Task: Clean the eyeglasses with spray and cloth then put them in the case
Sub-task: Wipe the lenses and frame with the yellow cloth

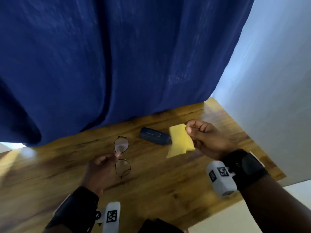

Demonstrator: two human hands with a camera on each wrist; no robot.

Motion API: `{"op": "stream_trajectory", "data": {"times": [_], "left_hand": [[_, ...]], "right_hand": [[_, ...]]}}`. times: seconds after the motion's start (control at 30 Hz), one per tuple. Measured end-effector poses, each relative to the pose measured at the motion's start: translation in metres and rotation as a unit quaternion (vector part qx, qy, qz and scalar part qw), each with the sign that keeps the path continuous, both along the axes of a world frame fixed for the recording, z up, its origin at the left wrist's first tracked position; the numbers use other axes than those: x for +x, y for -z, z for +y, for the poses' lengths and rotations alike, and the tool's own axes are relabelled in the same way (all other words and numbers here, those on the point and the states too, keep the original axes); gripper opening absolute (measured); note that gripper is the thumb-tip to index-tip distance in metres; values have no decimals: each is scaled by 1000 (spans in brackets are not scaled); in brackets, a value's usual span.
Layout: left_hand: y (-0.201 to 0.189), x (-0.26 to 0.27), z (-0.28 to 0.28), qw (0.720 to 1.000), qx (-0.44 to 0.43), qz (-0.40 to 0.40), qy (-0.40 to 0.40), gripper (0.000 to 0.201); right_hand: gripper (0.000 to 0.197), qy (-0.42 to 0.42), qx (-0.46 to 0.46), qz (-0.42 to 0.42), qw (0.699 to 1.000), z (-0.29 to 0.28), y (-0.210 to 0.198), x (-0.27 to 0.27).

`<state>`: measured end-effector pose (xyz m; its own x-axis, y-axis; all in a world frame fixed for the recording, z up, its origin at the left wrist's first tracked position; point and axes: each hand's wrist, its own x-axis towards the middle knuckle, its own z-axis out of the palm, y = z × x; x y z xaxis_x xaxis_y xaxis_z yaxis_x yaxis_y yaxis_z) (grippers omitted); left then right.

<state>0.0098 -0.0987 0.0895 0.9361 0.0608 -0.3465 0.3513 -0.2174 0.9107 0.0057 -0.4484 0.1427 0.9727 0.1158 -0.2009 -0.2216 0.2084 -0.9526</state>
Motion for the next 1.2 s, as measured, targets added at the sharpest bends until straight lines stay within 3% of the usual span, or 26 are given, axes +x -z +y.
{"op": "stream_trajectory", "data": {"times": [0.1,0.17,0.3,0.4,0.5,0.6,0.67,0.73,0.8,0.93,1.0,1.13,1.2], "left_hand": [[-18,-1,16,999,13,-38,1,22],[-24,-2,26,998,11,-57,6,23],[-29,-7,53,996,1,-87,16,24],[-28,-10,71,995,-2,-94,17,27],[-24,-12,87,996,-7,-81,20,34],[-28,-16,98,996,-9,-89,13,31],[-32,-19,100,995,-10,-95,17,28],[-37,-22,101,995,-21,-100,14,27],[-43,-24,99,994,-31,-100,13,26],[-55,-30,86,994,-41,-100,34,30],[-59,-33,78,993,-44,-100,41,30],[-66,-38,56,993,-55,-96,31,30],[-69,-40,45,994,-49,-94,20,32]], "right_hand": [[20,-5,-181,-52,982,25,-27,10],[23,-15,-197,-82,977,42,-39,12],[23,14,-51,-65,996,84,-54,10],[26,19,-57,-20,998,107,-47,9],[21,-3,-8,23,1000,128,-39,3],[33,-5,27,-17,999,142,-38,-4],[36,14,83,-51,995,145,-41,-6],[15,34,167,-42,984,149,-44,-6],[16,54,231,-22,971,152,-48,-3],[15,88,252,47,963,157,-45,9],[29,91,255,66,960,160,-46,15],[45,38,208,-35,977,156,-54,15],[47,16,7,-186,982,147,-49,13]]}}
